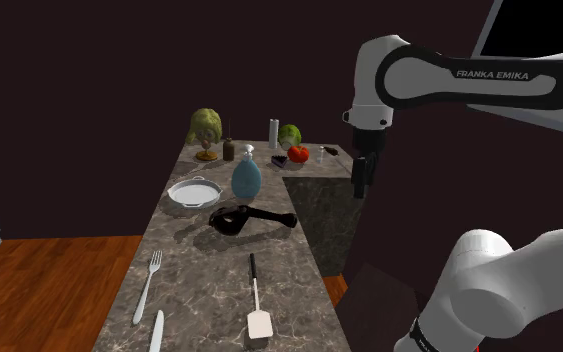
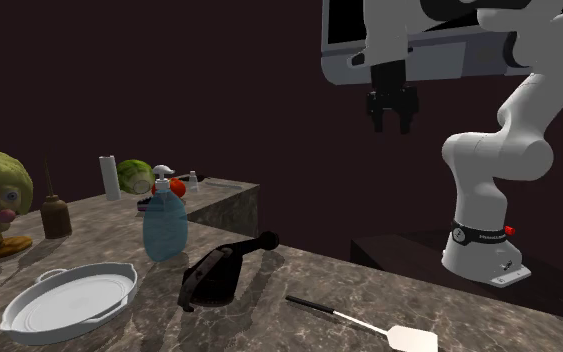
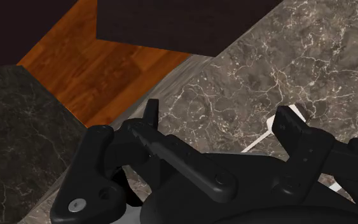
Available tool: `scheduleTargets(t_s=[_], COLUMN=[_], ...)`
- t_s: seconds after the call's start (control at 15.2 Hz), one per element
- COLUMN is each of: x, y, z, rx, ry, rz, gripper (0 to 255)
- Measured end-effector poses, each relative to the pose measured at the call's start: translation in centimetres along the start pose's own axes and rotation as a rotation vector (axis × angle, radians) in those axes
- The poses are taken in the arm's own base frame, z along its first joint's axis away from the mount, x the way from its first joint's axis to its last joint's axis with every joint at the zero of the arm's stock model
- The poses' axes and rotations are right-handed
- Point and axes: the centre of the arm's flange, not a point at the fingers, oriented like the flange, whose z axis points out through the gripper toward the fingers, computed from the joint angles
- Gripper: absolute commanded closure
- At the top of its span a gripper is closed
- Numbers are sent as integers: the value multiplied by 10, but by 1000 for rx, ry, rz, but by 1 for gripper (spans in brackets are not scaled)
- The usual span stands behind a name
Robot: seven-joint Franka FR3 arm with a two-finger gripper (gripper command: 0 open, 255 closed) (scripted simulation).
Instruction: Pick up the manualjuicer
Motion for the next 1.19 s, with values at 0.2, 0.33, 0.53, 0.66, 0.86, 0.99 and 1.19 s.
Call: scheduleTargets(t_s=[0.2, 0.33, 0.53, 0.66, 0.86, 0.99, 1.19], x=[9, 22, 45, 64, 94, 113, 141], y=[7, 20, 39, 49, 66, 72, 87], z=[9, 21, 43, 56, 70, 88, 102], rx=[4, 9, 17, 23, 30, 36, 43], ry=[12, 33, 66, 89, 125, 148, 184], rz=[-26, -64, -127, -171, -235, -279, -343], gripper=[0, 0, 0, 0, 0, 0, 0])
